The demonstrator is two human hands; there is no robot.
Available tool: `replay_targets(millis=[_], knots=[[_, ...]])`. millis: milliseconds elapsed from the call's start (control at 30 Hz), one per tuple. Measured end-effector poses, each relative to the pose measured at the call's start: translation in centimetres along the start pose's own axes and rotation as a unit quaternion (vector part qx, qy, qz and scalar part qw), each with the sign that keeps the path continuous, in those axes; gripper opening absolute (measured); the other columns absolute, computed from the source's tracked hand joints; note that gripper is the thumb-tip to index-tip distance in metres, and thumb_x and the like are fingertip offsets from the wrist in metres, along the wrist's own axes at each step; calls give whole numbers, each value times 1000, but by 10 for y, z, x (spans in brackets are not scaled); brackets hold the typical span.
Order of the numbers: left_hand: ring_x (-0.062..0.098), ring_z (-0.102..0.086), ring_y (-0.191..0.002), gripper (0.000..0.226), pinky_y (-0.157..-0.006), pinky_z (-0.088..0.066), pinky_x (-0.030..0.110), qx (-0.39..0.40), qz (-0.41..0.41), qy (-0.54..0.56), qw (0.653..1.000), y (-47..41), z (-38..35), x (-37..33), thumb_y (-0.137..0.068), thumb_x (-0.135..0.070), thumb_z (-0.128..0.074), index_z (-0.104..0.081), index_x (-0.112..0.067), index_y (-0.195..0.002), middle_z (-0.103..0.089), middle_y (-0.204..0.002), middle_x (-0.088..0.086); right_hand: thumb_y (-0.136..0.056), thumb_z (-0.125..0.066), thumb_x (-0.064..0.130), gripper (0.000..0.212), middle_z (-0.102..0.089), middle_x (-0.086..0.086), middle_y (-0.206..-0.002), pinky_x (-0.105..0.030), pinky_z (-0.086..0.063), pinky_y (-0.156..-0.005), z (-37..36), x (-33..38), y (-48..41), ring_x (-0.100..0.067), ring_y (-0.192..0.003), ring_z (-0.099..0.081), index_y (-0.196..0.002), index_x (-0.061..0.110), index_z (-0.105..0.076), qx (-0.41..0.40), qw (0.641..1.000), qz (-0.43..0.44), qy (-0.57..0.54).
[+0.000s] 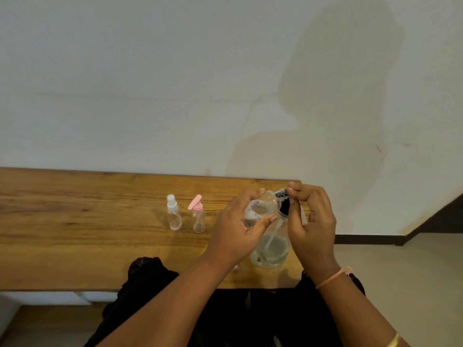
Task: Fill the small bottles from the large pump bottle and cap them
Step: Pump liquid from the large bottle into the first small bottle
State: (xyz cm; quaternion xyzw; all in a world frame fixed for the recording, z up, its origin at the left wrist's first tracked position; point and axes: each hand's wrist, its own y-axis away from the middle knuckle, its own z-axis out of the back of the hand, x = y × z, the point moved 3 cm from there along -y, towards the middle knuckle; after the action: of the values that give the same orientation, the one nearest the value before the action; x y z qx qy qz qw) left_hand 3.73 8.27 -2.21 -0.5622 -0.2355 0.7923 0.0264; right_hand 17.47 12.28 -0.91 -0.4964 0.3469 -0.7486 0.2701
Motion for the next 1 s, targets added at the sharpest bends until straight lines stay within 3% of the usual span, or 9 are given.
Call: replay_targets(millis=[100, 233, 333, 533, 600, 700, 800, 1000], knots=[[0, -58, -102, 41, -72, -44, 3, -17, -21, -7, 1000, 1, 1, -1, -78, -32, -75, -49, -48, -106, -62, -113, -8, -88, -49, 6, 18, -57, 0, -99, -11, -44, -88, 3, 4, -3, 6, -103, -53, -96, 3, -64, -7, 1000, 7, 2], [-2, -57, -99, 41, -71, -43, 3, -26, -33, -13, 999, 0, 1, -2, -77, -34, -74, -51, -44, -109, -61, -107, -13, -84, -53, -3, 18, -57, -1, -98, -10, -43, -86, 3, 4, -6, 6, -101, -54, -95, 5, -65, -1, 1000, 10, 13], [2, -58, -101, 39, -71, -44, 3, -14, -20, -4, 1000, -1, -1, 0, -78, -31, -75, -52, -40, -108, -63, -110, -9, -85, -51, 6, 14, -57, 0, -95, -11, -44, -86, 2, 0, -6, 5, -100, -55, -93, 10, -62, -5, 1000, -2, -20], [-4, -57, -101, 41, -70, -44, 3, 9, 1, -9, 1000, -2, 0, 2, -79, -30, -74, -46, -51, -99, -60, -113, -12, -85, -49, 11, 12, -54, 12, -99, -13, -46, -87, -1, -4, -2, 5, -101, -55, -92, 13, -59, 3, 999, -13, -40], [-8, -55, -100, 40, -70, -44, 2, 4, -5, -1, 1000, -1, 1, 0, -78, -29, -75, -48, -49, -101, -60, -112, -11, -86, -49, 11, 13, -56, 9, -98, -13, -46, -87, 1, -1, -3, 4, -101, -56, -93, 13, -60, -2, 999, -12, -41], [-1, -58, -98, 41, -74, -47, 8, -12, -22, -5, 1000, -1, 1, -1, -77, -37, -72, -49, -49, -108, -62, -109, -9, -85, -50, 9, 14, -58, 1, -96, -13, -47, -85, 3, 4, -6, 2, -99, -56, -94, 15, -59, -1, 999, -8, -38], [-1, -58, -98, 42, -72, -45, 4, -22, -29, -6, 999, 0, 1, -1, -77, -35, -73, -48, -49, -108, -62, -109, -9, -85, -49, 9, 15, -57, 0, -95, -11, -45, -85, 5, 7, -8, 4, -99, -56, -94, 16, -59, 5, 999, -4, -32], [-4, -57, -98, 42, -70, -42, 2, -7, -13, -9, 1000, -1, -1, 2, -79, -26, -75, -49, -41, -108, -62, -110, -8, -87, -49, 7, 16, -56, 0, -97, -11, -44, -88, 2, -3, -4, 6, -103, -54, -92, 3, -64, 12, 1000, 3, -8]])
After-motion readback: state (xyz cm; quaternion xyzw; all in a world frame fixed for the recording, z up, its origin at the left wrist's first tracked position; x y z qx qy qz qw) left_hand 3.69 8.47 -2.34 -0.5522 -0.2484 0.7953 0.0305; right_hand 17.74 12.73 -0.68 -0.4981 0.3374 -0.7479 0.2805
